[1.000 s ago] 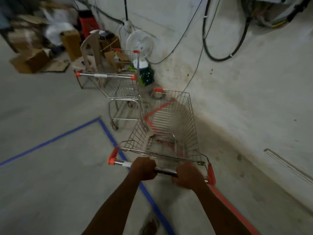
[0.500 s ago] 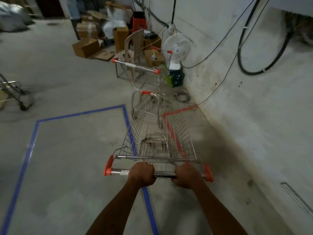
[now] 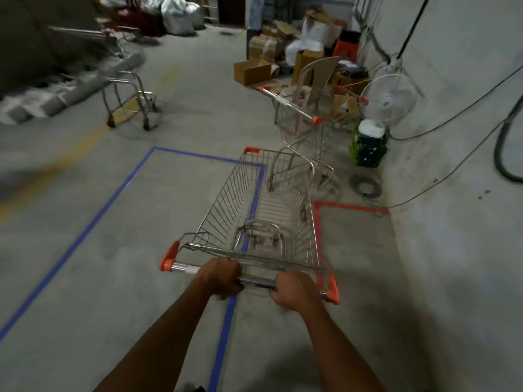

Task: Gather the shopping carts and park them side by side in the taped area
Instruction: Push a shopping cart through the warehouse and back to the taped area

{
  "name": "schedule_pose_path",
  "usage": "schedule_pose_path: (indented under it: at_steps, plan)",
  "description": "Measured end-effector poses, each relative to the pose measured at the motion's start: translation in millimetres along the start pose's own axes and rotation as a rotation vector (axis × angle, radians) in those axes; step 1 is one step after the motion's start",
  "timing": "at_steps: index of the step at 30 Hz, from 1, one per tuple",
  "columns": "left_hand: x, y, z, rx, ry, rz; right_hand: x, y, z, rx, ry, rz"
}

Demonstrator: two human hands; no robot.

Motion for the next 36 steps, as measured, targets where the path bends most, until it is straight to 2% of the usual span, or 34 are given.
schedule_pose_path:
  at_steps: [2, 7, 14, 22, 36]
  plan:
    - [0.5, -3.5, -0.3, 0.048, -0.063, -0.018, -8.5, 2.8, -4.5, 0.024, -0.018, -0.032]
    - [24.5, -6.9, 1.5, -0.06, 0.059, -0.206, -17.2, 25.4, -19.4, 0.006, -0.06, -0.073]
    - [48.1, 37.7, -7.0, -0.08, 0.016, -0.216, -27.0, 87.4, -44.7, -0.007, -0.094, -0.112]
    - [122.0, 130.4, -50.8, -0.103, -0.015, -0.246, -17.4, 214.3, -88.7, 0.002, -0.113, -0.132]
    - [280.9, 298.3, -97.7, -0.028, -0.066, -0.257, 7.9, 442.8, -154.0, 0.025, -0.096, -0.128]
Point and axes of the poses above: each hand's wrist, its own y-axis towards the middle knuckle, its own z-axis out of the palm, x = y × z, the point moved 7 cm from there along y, towards the middle knuckle, and after that the axes turned 14 degrees about y, right-handed, at the moved point
